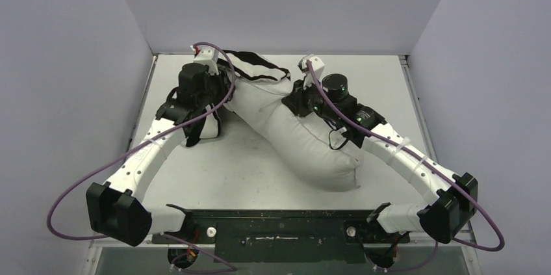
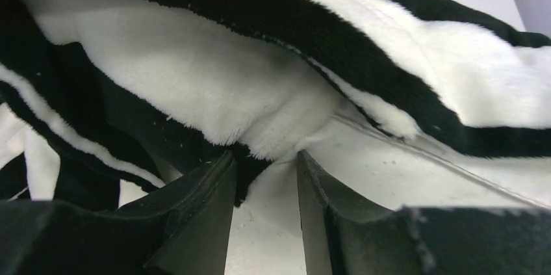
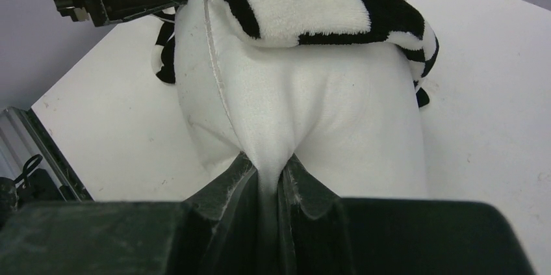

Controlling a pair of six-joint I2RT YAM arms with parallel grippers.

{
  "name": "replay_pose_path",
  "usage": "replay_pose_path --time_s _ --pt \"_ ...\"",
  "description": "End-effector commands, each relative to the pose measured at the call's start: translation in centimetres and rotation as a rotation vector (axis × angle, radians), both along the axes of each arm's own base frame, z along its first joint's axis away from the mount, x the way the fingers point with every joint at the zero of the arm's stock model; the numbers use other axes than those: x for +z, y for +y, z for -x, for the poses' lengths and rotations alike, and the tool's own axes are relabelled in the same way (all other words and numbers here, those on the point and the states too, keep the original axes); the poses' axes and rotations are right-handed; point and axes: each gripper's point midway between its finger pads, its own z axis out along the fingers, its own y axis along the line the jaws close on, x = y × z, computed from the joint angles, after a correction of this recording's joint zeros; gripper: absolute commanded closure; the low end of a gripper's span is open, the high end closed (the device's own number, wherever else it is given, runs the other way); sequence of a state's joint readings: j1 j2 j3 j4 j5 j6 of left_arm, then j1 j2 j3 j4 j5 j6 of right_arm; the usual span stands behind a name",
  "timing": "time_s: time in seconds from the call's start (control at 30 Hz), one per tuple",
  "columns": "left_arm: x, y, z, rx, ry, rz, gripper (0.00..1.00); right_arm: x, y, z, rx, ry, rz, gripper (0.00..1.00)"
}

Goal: Put the pillow into the pillowcase
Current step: Stuff the pillow into the pillowcase.

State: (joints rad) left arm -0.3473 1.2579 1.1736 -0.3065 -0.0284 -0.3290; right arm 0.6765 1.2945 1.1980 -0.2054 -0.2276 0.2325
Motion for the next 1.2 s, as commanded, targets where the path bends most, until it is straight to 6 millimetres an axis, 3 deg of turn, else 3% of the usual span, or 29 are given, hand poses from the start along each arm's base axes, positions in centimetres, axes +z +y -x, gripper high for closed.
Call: replay_pose_path --time_s 0.0,0.1,0.17,0.2,0.27,0.3,0.4,0.53,0.67,0.77,0.9,1.03,1.17 --pt "1.5 -0.3 -2.5 0.013 -0.093 0.007 0.63 4.9 0.2 -1.2 0.012 -0.077 -0.142 1.0" --pt "1.2 -0.6 -3.4 0.002 -0.128 0.008 0.54 4.5 0.2 -1.7 0.012 -0.061 -0.148 1.0" --pt "1.5 -0.9 -3.8 -0.012 -0.153 0.007 0.56 4.4 0.0 -2.0 0.008 -0.06 -0.148 1.0" --pt "1.7 -1.2 -4.0 -0.028 -0.169 0.006 0.6 4.4 -0.1 -2.2 0.002 -0.057 -0.145 0.99" --pt "2.3 -1.4 -4.3 -0.043 -0.2 -0.002 0.94 4.6 -0.6 -2.6 -0.02 -0.069 -0.126 0.94" --pt "2.8 -1.7 -4.5 -0.061 -0.219 0.004 1.0 5.4 -0.8 -2.7 -0.03 -0.082 -0.123 0.9" --pt "3.8 -2.6 -4.9 -0.103 -0.24 0.008 1.0 7.2 -1.7 -2.9 -0.074 -0.103 -0.106 0.62" --pt "4.5 -3.8 -4.6 -0.169 -0.228 0.024 1.0 9.7 -3.8 -2.4 -0.141 -0.147 -0.061 0.45" --pt "5.2 -4.4 -4.2 -0.202 -0.236 0.053 1.0 10.9 -1.8 -0.5 -0.042 -0.313 0.021 0.24" --pt "5.2 -4.6 -3.9 -0.211 -0.234 0.079 1.0 9.5 0.7 0.3 0.015 -0.365 0.111 0.15" --pt "4.9 -5.1 -3.4 -0.236 -0.21 0.121 1.0 7.4 4.1 -0.3 0.033 -0.362 0.234 0.08" --pt "5.0 -5.2 -3.1 -0.244 -0.199 0.147 1.0 4.4 5.9 -2.9 -0.007 -0.391 0.348 0.06" --pt "4.7 -4.9 -2.9 -0.244 -0.144 0.157 1.0 -0.9 6.8 -7.3 -0.046 -0.359 0.47 0.06"
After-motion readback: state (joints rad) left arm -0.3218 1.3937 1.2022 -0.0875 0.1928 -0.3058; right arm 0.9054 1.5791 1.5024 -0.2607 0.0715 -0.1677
